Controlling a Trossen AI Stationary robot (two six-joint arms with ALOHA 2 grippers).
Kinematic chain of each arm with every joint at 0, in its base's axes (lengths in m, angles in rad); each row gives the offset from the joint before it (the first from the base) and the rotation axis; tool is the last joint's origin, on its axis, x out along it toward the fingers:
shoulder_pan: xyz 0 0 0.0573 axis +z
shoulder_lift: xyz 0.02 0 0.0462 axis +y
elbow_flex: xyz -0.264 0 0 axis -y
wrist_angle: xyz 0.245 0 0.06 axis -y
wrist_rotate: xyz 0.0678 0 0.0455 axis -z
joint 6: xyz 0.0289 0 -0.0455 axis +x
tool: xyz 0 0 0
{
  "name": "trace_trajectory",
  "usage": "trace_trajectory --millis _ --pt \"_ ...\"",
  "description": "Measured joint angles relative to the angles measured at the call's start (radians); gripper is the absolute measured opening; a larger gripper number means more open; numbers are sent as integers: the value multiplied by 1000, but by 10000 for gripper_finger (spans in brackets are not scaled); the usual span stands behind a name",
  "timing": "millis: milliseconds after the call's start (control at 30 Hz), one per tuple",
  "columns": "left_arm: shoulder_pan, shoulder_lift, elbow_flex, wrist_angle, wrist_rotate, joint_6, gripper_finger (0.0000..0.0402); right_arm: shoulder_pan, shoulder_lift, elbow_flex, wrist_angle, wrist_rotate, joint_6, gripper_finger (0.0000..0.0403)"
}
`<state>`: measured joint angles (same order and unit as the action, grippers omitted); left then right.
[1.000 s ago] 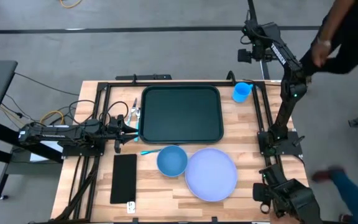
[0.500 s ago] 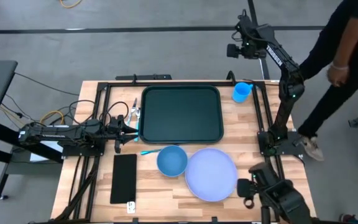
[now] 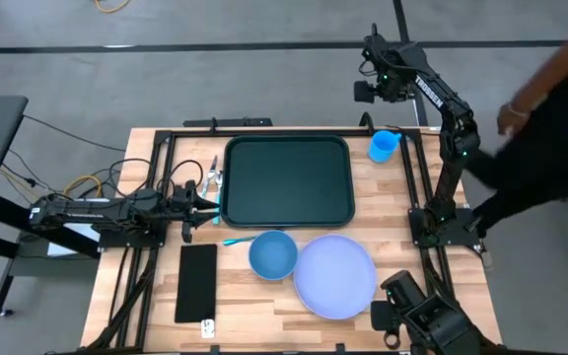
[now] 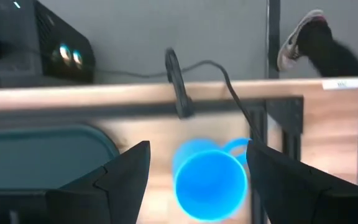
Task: Set up tray
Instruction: Put the light blue mug on the black serving tray
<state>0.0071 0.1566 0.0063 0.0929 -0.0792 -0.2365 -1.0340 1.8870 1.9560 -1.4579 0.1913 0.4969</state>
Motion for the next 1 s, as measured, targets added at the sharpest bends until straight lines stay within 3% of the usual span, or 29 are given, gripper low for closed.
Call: trace_trajectory --millis 300,533,733,1000 --pt "0 0 0 31 -5 236 121 0 0 0 -59 -3 1 260" --pt "0 0 0 -20 -6 312 121 0 0 0 -29 -7 -106 260" --pt "0 0 0 -43 -6 323 121 0 0 0 -36 -4 -86 260" --pt "0 0 0 -44 -6 330 121 -1 0 0 -45 181 253 260"
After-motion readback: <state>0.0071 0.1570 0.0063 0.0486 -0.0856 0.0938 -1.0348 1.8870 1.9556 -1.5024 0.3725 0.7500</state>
